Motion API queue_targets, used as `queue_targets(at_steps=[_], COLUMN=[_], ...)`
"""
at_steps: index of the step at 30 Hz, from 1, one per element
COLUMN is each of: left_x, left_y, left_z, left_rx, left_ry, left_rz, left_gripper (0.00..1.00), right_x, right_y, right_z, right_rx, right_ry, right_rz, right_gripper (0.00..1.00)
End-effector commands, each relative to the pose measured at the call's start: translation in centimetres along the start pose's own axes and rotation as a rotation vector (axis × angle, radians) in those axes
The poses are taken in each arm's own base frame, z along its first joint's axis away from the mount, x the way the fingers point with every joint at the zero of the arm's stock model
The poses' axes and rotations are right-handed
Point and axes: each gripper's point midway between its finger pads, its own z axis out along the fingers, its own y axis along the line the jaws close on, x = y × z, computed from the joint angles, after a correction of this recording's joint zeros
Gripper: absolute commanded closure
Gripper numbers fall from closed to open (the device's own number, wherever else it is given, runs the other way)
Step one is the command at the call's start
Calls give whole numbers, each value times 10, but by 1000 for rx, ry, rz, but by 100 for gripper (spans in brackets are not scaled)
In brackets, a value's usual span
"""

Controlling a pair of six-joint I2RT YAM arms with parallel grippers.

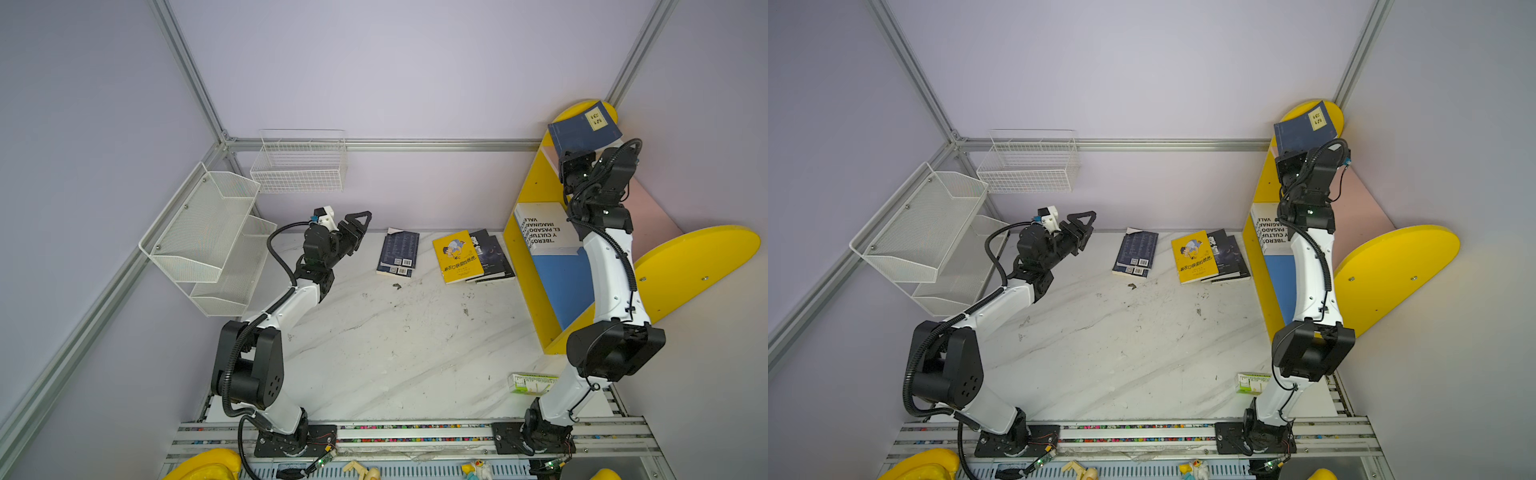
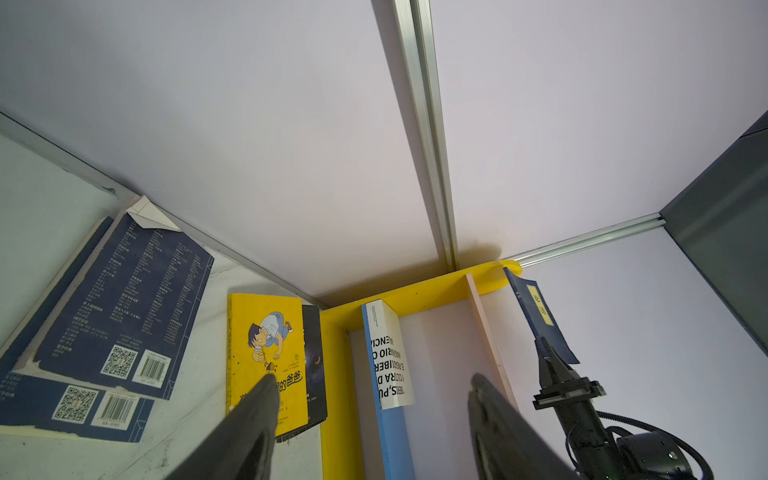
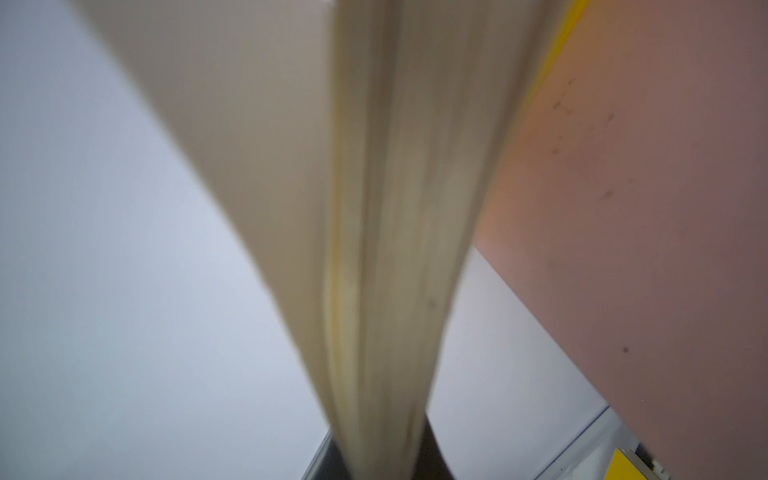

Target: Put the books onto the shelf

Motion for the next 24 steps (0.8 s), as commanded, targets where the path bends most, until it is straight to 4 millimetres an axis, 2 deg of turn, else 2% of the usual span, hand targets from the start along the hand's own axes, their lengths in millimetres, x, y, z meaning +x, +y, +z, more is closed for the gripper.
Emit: queue_targets(at_steps=[1,3,8,14,18,24], left_x=[7,10,13,14,12,12], left_y=[8,13,24,33,34,35], left_z=[2,6,13,18,18,17], left_rx=[43,52,82,98,98,92], left_ry=[21,35,44,36,31,32], left_rz=[-48,-81,-154,-206,-209,-216], left_gripper=[29,29,30,30,30,30], right_x=[-14,-18,-11,-11,-19,-17], right_y=[29,19,4,-2,-8,-18], right_z=[-17,-14,-2,3,2,13], right_rx=[-76,-65,-28,-2,27,35], right_ry=[30,41,102,103,51,58], right_rz=[36,63,91,108,107,116], right_gripper=[100,100,100,100,100,100])
